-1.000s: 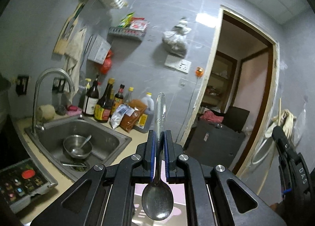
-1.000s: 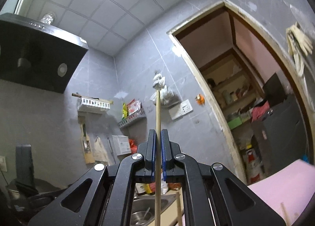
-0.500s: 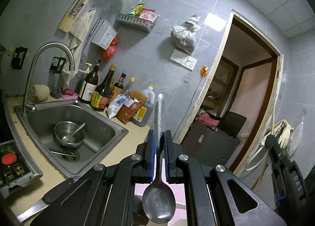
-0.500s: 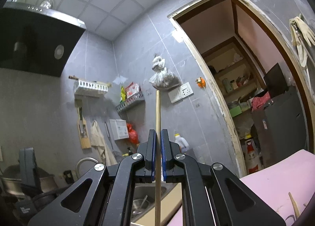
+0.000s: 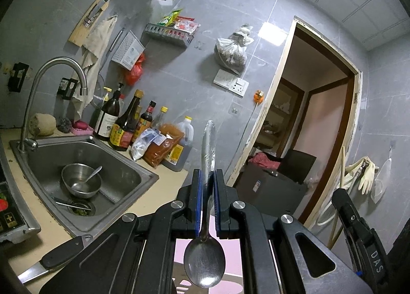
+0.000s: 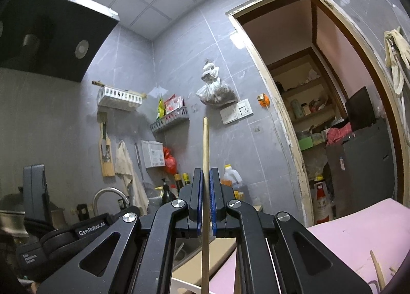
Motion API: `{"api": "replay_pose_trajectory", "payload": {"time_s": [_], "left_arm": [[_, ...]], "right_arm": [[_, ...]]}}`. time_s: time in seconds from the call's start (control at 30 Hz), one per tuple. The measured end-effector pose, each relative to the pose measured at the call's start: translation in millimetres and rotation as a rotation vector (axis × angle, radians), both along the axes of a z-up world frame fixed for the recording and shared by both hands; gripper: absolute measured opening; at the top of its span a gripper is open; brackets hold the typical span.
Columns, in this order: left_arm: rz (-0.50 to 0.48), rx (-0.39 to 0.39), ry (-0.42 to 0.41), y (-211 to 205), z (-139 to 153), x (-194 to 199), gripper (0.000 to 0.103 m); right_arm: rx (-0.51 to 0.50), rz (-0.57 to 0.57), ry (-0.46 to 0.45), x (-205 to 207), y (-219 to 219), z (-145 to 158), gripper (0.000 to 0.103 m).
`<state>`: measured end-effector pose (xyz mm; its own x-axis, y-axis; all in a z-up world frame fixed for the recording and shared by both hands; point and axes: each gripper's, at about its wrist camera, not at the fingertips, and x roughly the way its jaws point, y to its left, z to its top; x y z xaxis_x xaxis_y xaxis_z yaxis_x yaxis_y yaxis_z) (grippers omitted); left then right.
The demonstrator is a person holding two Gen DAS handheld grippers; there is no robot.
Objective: Organize utensils
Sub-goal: 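Lift spoon and chopstick and carry both over the white caddy, then open left gripper dropping the spoon while right gripper drops the chopstick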
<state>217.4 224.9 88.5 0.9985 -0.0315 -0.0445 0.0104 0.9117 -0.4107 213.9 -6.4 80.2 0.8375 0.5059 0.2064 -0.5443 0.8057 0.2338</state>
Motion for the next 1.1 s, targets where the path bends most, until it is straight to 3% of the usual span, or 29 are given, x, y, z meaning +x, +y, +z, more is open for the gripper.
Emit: {"api": "replay_pose_trajectory", "payload": {"time_s": [0.33,0.47,0.77,1.1], "left_arm": [[0.118,0.149,-0.026,-23.9,-17.9,-13.4,0.006],[0.139,0.206,0.005,-32.6,-31.5,-13.7,0.006],[0.109,0.254,0.104,-42.3,-47.3,-17.1,0.006],[-0.015,0.168,0.180,-37.6,-40.5,-24.8,0.007]], "right_arm": [[-0.047,0.031,0.027,1.6,7.8,-13.5,0.003],[-0.084,0.051,0.042,-0.1,10.0,-17.6,0.003],[-0.171,0.077,0.070,-6.4,8.9,-24.4,0.003],[-0.208,0.111,0.116,-9.4,-3.7,-24.8,0.004]]}}
